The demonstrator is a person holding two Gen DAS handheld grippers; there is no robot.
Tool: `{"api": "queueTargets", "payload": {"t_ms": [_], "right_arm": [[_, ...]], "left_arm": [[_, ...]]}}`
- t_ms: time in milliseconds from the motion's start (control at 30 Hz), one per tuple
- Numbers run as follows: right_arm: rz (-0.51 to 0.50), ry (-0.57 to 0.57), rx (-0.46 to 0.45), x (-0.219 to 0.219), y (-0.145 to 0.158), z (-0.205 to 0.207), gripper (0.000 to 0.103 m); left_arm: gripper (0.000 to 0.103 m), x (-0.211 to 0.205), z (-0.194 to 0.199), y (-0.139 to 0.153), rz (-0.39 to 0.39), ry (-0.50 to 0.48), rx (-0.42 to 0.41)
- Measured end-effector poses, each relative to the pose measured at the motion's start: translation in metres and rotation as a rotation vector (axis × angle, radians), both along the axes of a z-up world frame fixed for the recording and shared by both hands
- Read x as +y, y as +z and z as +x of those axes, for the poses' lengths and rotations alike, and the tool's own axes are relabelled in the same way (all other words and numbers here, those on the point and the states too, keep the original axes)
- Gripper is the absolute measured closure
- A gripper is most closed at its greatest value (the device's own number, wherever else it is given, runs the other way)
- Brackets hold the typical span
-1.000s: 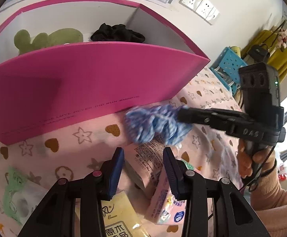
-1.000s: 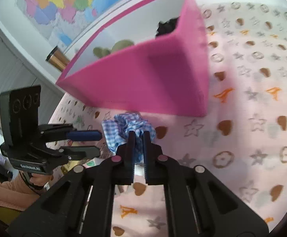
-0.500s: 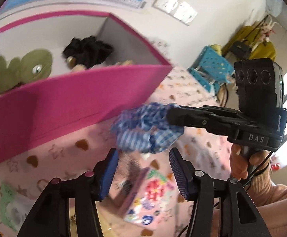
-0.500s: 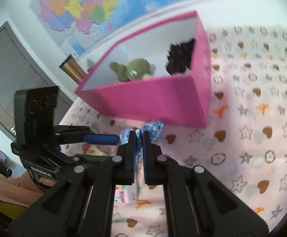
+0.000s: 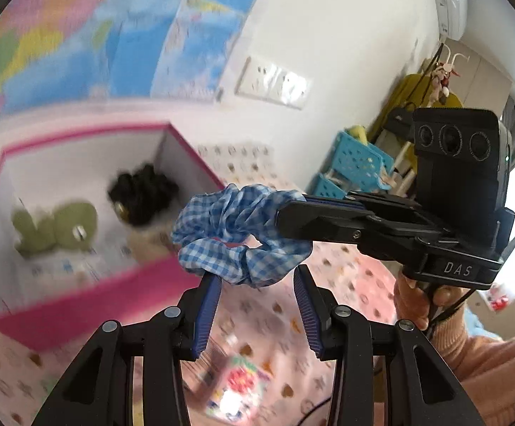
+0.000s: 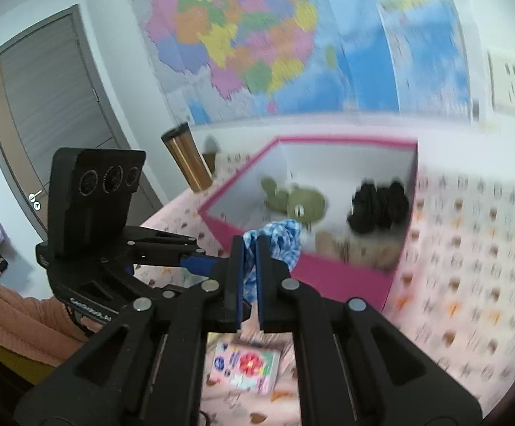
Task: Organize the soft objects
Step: 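Carry the gingham scrunchie into the pink box and open the right gripper, then reach the right gripper to the green medical tape bag and grasp it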
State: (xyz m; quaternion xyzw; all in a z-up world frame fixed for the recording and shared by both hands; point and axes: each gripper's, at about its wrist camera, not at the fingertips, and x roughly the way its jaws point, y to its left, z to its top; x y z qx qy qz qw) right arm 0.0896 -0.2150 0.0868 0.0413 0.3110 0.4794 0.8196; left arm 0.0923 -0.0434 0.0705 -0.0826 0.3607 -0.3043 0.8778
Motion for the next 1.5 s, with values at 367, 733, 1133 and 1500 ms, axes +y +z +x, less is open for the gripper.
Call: {"api": "queueTargets", "payload": {"t_ms": [367,733,1133,1500], "right_arm": [[-0.035,-0.061,0.023,0.025,-0.007,0.080,0.096],[-0.274,-0.288,0.043,0.033,-0.049,0.120,0.067],[-0.077,-0.132,0.042,-0.002,-0.026,0.045,0.065],[-0.109,0.114,0.184,0.044,-0.077,-0.006,0.065]], "left_arm": [[0.061,-0.007,0.077,0.001,0.160,0.114,0.000],[0.047,-0.007,0.099,-0.048,0.216,0.181,0.110],[0.046,0.052,0.005,-0.025,0.137,0.202,-0.011],[0.046,0.118,-0.039,-0.064,0.093,0.400,0.105]]}}
